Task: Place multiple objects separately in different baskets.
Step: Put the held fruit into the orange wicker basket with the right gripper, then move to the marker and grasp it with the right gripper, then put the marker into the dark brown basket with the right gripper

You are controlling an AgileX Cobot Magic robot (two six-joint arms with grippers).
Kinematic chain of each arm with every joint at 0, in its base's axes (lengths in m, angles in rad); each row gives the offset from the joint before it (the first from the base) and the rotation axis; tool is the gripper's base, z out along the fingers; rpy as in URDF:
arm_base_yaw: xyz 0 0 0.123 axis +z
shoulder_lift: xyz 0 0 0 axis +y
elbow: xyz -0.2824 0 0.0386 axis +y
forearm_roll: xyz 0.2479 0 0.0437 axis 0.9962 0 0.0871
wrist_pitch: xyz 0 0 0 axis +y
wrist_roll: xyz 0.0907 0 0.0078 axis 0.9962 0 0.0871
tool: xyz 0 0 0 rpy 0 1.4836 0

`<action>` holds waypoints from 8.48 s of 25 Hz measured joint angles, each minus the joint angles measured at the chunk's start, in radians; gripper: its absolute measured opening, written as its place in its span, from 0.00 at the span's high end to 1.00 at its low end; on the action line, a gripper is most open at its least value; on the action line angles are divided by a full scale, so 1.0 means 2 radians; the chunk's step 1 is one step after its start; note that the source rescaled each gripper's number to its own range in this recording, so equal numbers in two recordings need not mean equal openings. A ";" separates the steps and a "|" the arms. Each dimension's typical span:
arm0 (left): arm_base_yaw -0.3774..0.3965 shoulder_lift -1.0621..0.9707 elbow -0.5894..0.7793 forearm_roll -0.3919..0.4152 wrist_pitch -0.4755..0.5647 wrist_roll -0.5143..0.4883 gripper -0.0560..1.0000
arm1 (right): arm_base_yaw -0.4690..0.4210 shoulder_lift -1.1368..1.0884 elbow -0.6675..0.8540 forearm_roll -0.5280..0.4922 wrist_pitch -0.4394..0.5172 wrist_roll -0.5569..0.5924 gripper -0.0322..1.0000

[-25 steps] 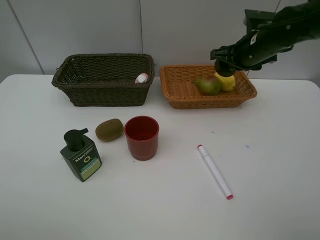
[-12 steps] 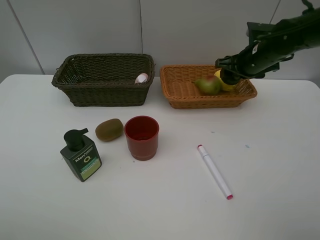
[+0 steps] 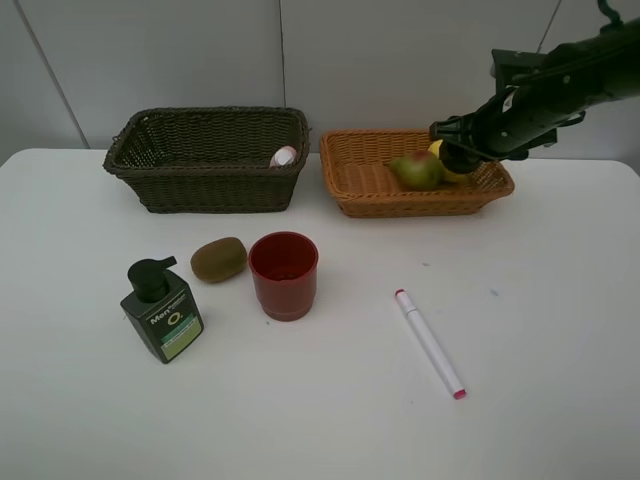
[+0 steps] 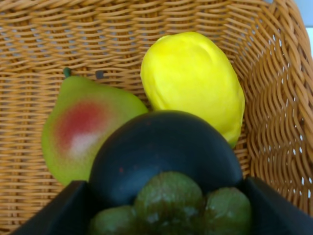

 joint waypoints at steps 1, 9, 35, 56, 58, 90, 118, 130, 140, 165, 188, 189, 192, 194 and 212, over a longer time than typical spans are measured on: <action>0.000 0.000 0.000 0.000 0.000 0.000 0.00 | 0.000 0.000 0.000 0.000 0.000 0.000 0.36; 0.000 0.000 0.000 0.000 0.000 0.000 0.00 | 0.000 0.000 0.000 0.000 0.000 0.000 0.36; 0.000 0.000 0.000 0.000 0.000 0.000 0.00 | 0.000 0.000 0.000 0.000 0.000 0.000 0.24; 0.000 0.000 0.000 0.000 0.000 0.000 0.00 | 0.001 -0.048 0.000 0.000 0.073 0.000 0.24; 0.000 0.000 0.000 0.000 0.000 0.000 0.00 | 0.005 -0.066 0.000 0.000 0.106 0.000 0.25; 0.000 0.000 0.000 0.000 0.000 0.000 0.00 | 0.238 -0.261 0.308 0.136 0.129 0.000 0.15; 0.000 0.000 0.000 0.000 0.000 0.000 0.00 | 0.226 -0.125 0.290 0.091 0.089 0.000 0.15; 0.000 0.000 0.000 0.000 0.000 0.000 0.00 | 0.215 -0.106 0.288 0.091 0.086 0.000 0.15; 0.000 0.000 0.000 0.000 0.000 0.000 0.00 | 0.215 -0.085 0.288 0.091 0.074 0.000 0.15; 0.000 0.000 0.000 0.000 0.000 0.000 0.00 | 0.215 -0.085 0.288 0.091 0.074 0.000 0.32; 0.000 0.000 0.000 0.000 0.000 0.000 0.00 | 0.215 -0.085 0.284 0.080 0.089 0.000 0.97; 0.000 0.000 0.000 0.000 0.000 0.000 0.00 | 0.215 -0.085 0.284 0.079 0.089 0.000 0.97; 0.000 0.000 0.000 0.000 0.000 0.000 0.00 | 0.215 -0.085 0.279 0.078 0.097 0.000 0.97; 0.000 0.000 0.000 0.000 0.000 0.000 0.00 | 0.215 -0.085 0.274 0.078 0.103 0.000 0.97; 0.000 0.000 0.000 0.000 0.000 0.000 0.00 | 0.215 -0.239 0.267 0.064 0.202 0.000 0.97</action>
